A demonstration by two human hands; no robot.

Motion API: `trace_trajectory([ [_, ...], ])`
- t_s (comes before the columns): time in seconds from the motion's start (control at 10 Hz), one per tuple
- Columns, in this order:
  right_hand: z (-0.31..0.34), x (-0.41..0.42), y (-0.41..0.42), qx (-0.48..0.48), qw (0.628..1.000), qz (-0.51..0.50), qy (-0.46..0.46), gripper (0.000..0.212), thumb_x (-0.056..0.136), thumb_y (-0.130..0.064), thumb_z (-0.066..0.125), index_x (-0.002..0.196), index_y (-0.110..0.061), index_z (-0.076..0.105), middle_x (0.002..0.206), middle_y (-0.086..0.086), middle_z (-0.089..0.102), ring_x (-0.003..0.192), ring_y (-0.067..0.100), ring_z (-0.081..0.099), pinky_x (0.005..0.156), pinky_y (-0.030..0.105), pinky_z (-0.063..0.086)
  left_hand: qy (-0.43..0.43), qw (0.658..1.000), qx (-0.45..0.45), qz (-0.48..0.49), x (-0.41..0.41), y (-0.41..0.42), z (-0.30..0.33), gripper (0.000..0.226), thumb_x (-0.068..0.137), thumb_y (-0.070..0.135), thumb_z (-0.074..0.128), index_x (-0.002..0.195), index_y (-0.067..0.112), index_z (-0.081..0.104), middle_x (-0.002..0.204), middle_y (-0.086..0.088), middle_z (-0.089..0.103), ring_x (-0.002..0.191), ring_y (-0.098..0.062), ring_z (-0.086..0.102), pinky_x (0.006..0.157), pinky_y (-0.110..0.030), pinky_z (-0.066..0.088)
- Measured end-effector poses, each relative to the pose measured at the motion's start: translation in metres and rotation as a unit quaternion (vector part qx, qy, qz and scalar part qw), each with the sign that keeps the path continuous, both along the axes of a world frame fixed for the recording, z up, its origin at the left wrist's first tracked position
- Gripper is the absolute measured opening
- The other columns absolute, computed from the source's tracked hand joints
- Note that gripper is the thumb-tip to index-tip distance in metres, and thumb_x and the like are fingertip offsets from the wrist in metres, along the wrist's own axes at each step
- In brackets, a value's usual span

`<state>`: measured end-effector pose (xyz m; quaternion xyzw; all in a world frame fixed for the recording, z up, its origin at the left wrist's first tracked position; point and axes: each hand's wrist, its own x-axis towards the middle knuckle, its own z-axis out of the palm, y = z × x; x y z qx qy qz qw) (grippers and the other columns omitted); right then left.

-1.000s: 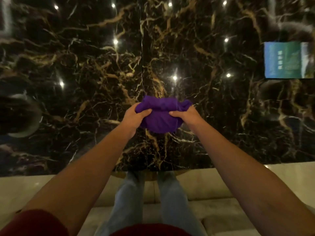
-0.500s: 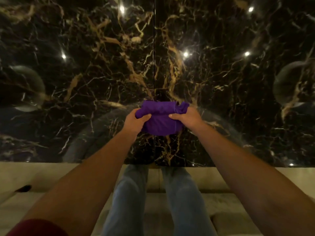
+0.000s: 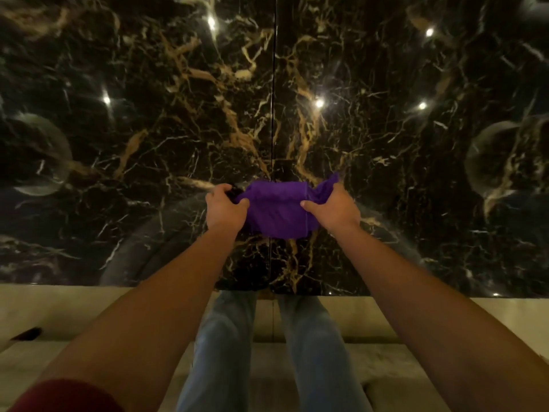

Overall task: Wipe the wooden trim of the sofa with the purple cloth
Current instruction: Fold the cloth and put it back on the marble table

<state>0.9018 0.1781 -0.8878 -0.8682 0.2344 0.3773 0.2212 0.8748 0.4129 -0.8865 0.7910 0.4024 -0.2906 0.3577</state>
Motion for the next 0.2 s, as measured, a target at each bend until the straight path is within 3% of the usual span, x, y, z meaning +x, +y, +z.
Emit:
trace_trajectory([
  [0.2,0.036,0.004,-0.015,0.027,0.993,-0.095,-0.059,0.076,0.088,-0.055,0.072,0.147,-0.014,0.05,0.147,0.012,0.049,0.135,0.032,0.051,0.115,0.046,0.043,0.02,0.999,0.032,-0.018,0.009,0.015,0.038,0.045,0.096,0.028,0.069,0.137,0.018,0.053,0.149,-0.012,0.039,0.122,-0.035,0.058,0.105,-0.04,0.045],
])
